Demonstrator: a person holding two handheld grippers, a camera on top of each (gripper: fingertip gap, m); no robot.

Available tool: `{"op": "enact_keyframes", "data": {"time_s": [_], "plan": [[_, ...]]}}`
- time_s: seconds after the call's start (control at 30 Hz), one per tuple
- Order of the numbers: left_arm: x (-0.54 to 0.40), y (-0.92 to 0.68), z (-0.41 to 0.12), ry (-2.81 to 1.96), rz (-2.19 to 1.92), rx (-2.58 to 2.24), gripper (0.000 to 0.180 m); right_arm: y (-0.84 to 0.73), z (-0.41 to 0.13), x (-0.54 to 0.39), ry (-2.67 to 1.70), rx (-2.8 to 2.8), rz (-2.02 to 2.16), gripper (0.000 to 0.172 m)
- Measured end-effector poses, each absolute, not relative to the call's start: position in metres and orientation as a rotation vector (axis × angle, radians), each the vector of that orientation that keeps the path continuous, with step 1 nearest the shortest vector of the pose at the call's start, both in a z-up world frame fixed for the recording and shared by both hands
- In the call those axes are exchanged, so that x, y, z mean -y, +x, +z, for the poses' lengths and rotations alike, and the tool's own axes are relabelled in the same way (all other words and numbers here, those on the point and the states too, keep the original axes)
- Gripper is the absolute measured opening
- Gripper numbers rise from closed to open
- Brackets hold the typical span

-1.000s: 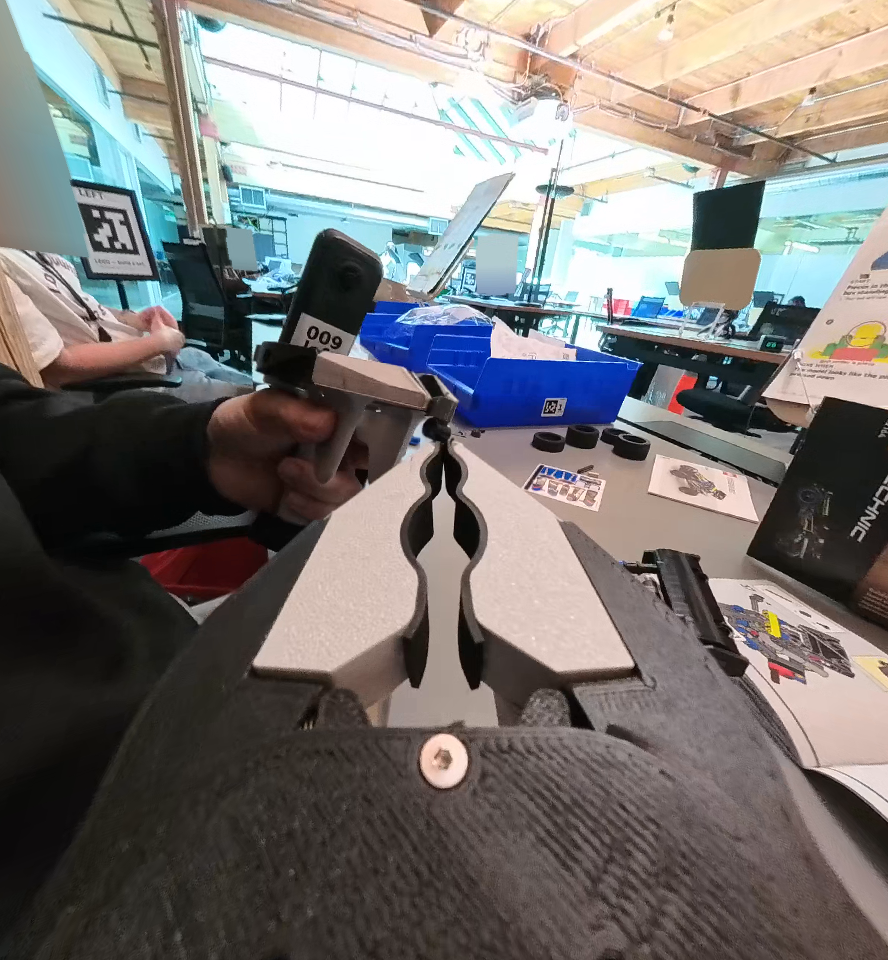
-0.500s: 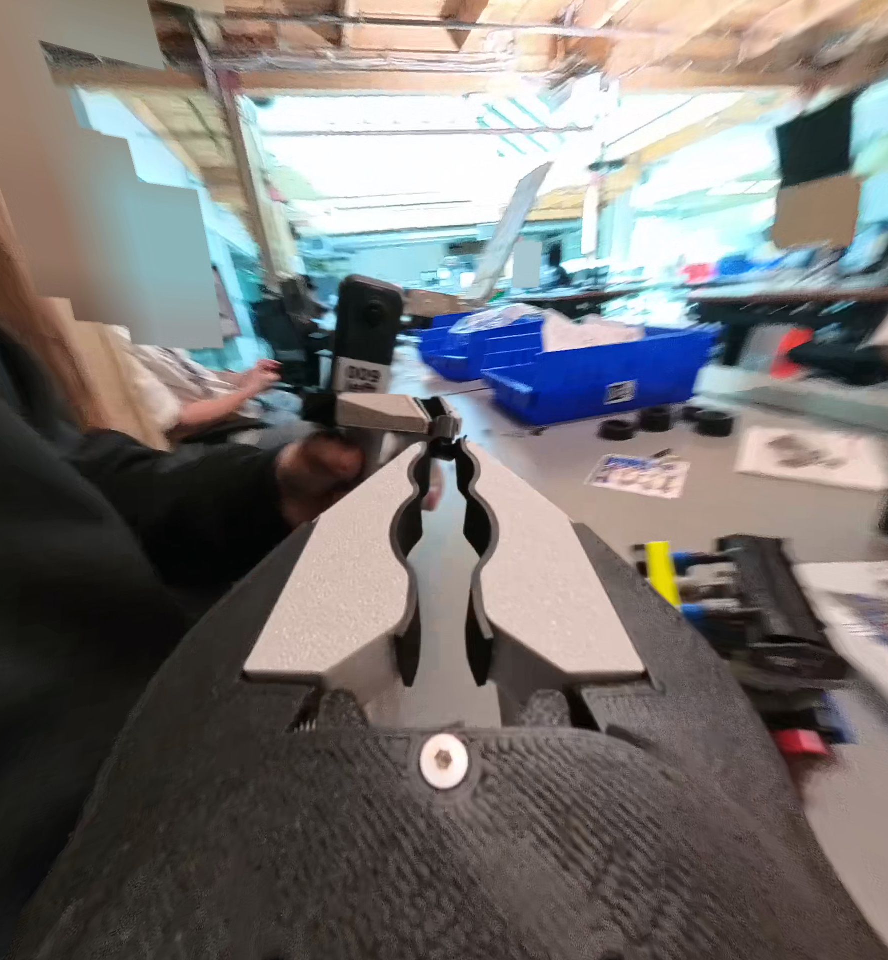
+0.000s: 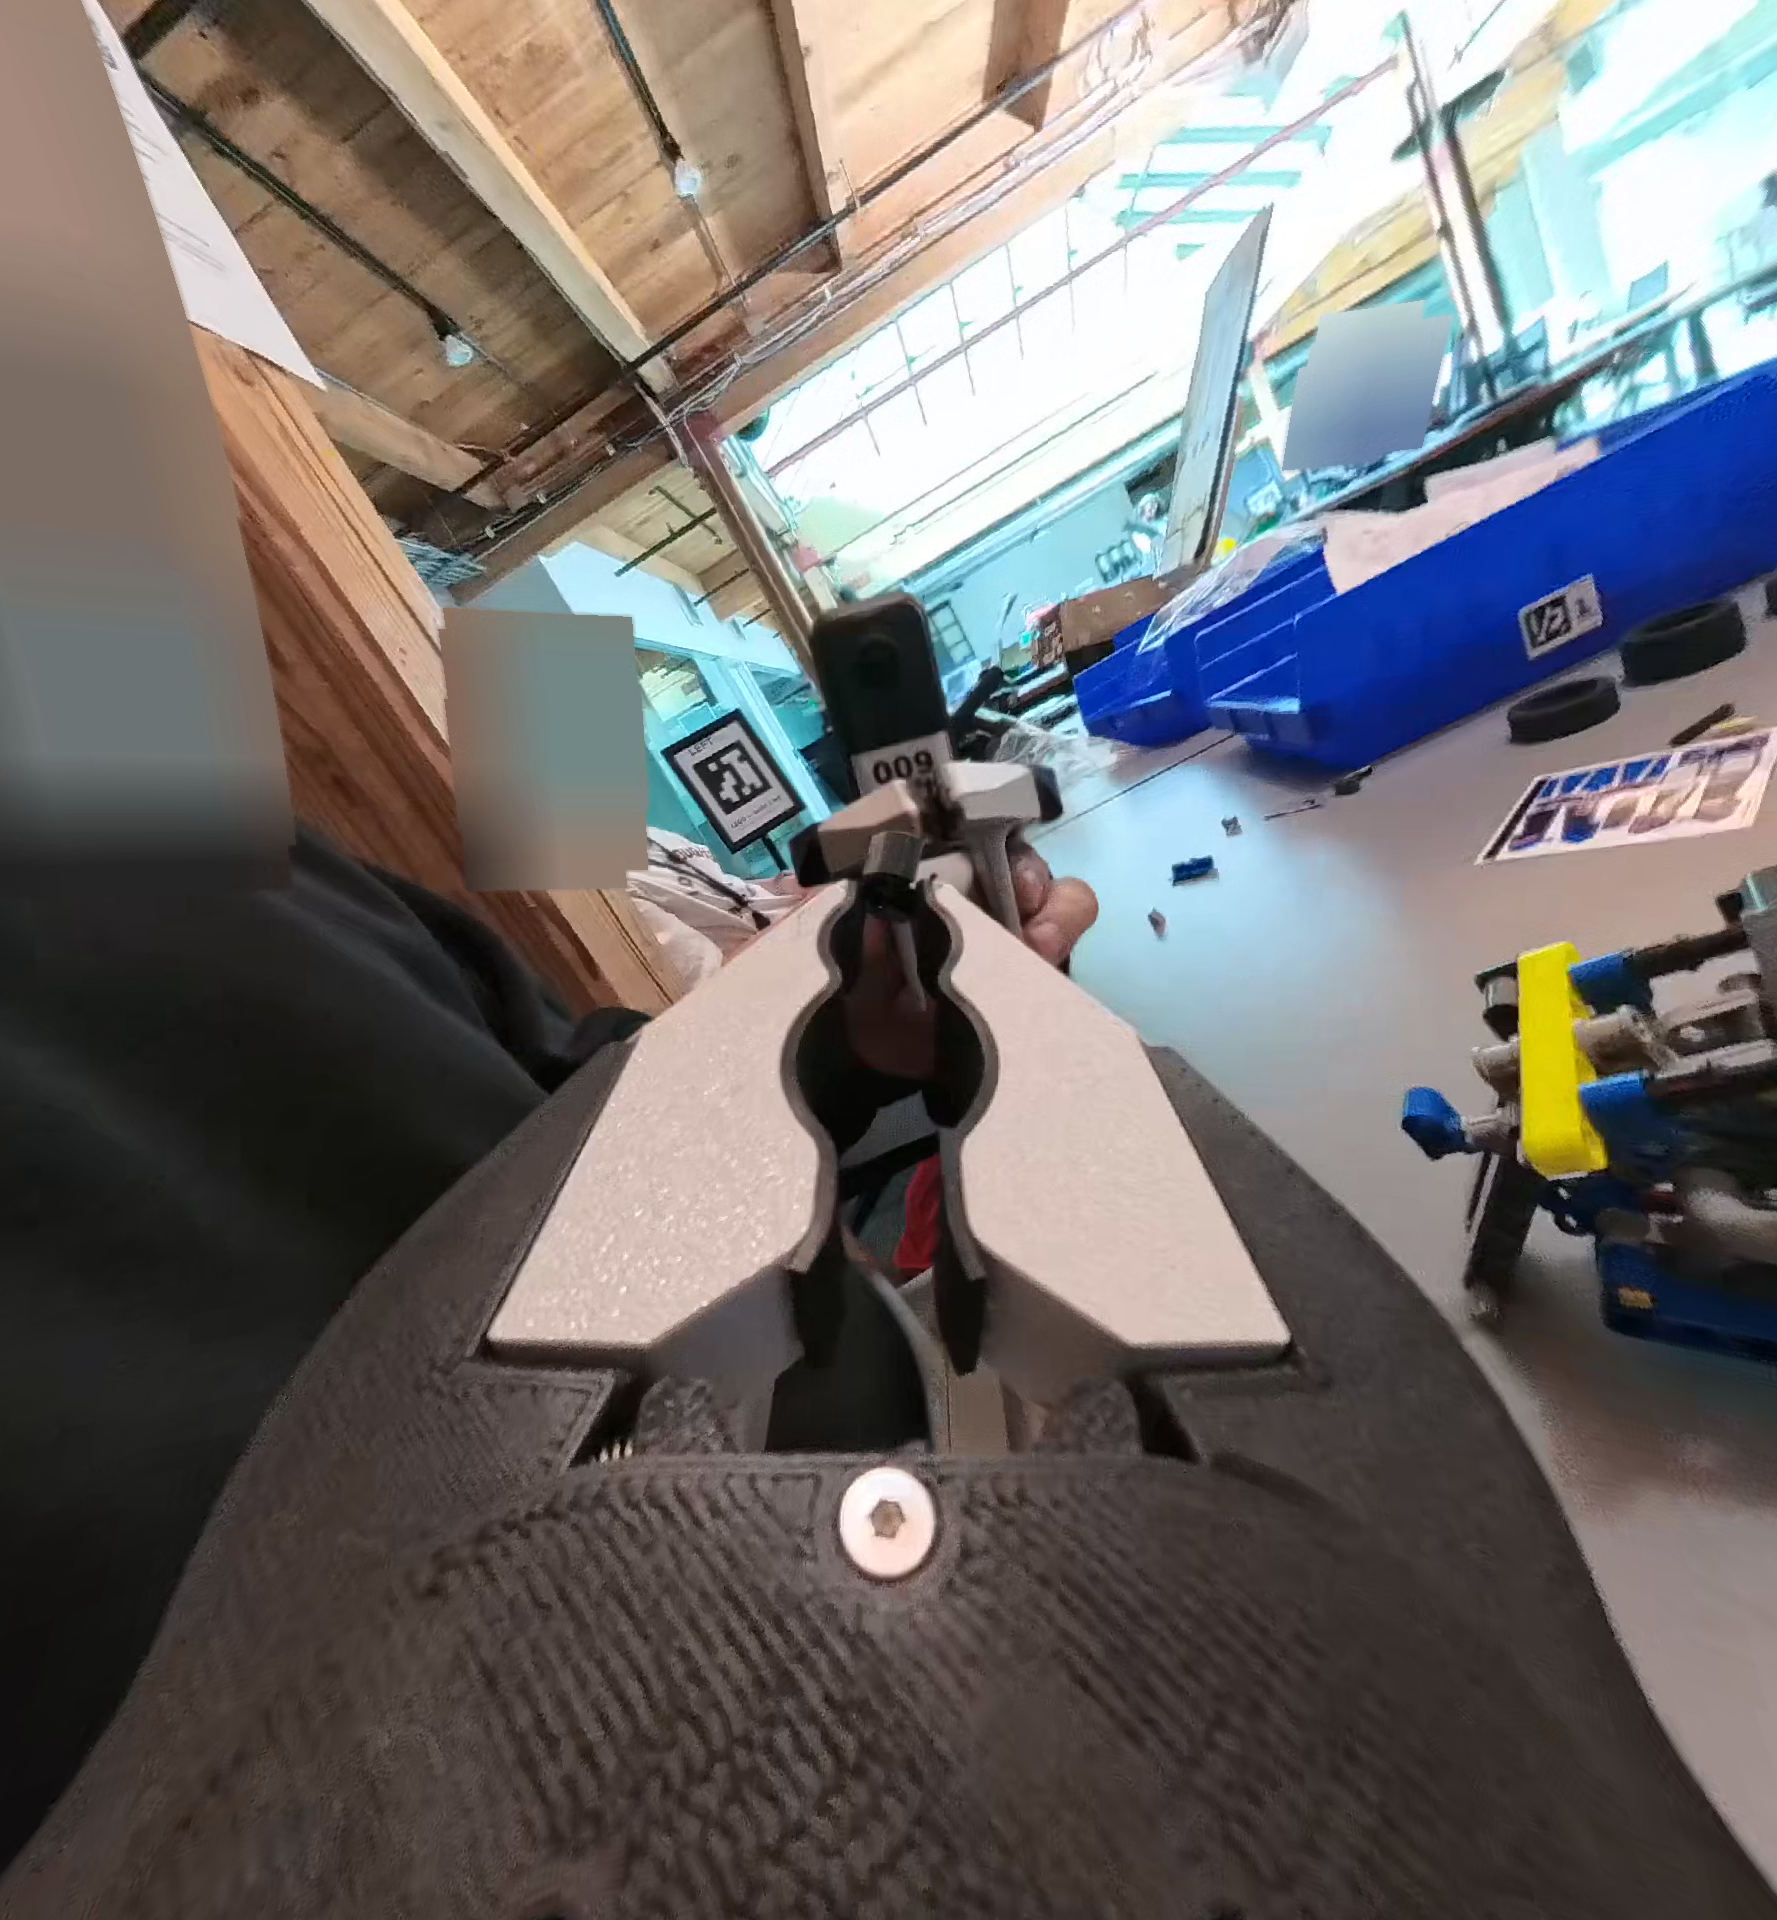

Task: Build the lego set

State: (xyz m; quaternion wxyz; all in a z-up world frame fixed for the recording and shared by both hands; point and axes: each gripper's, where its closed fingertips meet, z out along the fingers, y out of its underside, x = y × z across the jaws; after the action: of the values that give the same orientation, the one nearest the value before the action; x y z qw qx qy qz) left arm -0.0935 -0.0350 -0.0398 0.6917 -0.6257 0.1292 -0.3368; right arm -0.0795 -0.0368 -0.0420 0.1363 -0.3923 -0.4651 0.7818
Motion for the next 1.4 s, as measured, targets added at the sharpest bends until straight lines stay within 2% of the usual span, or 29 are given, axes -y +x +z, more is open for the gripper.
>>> {"op": "enact_keyframes", "data": {"time_s": [0.17,0.33,0.53,0.7,0.77,0.9,1.1,1.2,1.4], "plan": [[0.036,-0.081,-0.051,-1.557,-0.695,-0.416,0.019,-0.082,-0.053,0.034,-1.18,1.37,2.211,0.007],[0.034,-0.08,-0.054,-1.634,-0.723,-0.39,0.002,-0.083,-0.058,0.037,-1.152,1.474,2.03,0.007],[0.035,-0.077,-0.061,-1.675,-0.701,-0.421,0.009,-0.084,-0.063,0.042,-1.112,1.599,1.806,0.007],[0.038,-0.075,-0.067,-1.713,-0.65,-0.498,0.006,-0.084,-0.069,0.046,-1.082,1.685,1.684,0.007],[0.044,-0.072,-0.064,-1.678,-0.682,-0.559,0.005,-0.081,-0.068,0.052,-1.065,1.713,1.72,0.007],[0.055,-0.066,-0.054,-1.529,-0.81,-0.636,0.005,-0.074,-0.054,0.064,-1.152,1.636,2.164,0.006],[0.06,-0.06,-0.054,-1.447,-0.899,-0.682,0.005,-0.067,-0.054,0.07,-1.193,1.59,2.426,0.007],[0.053,-0.066,-0.056,-1.447,-0.899,-0.625,0.004,-0.072,-0.056,0.063,-1.174,1.535,2.374,0.007],[0.038,-0.08,-0.051,-1.438,-0.862,-0.439,0.004,-0.081,-0.054,0.042,-1.088,1.466,2.004,0.007]]}}
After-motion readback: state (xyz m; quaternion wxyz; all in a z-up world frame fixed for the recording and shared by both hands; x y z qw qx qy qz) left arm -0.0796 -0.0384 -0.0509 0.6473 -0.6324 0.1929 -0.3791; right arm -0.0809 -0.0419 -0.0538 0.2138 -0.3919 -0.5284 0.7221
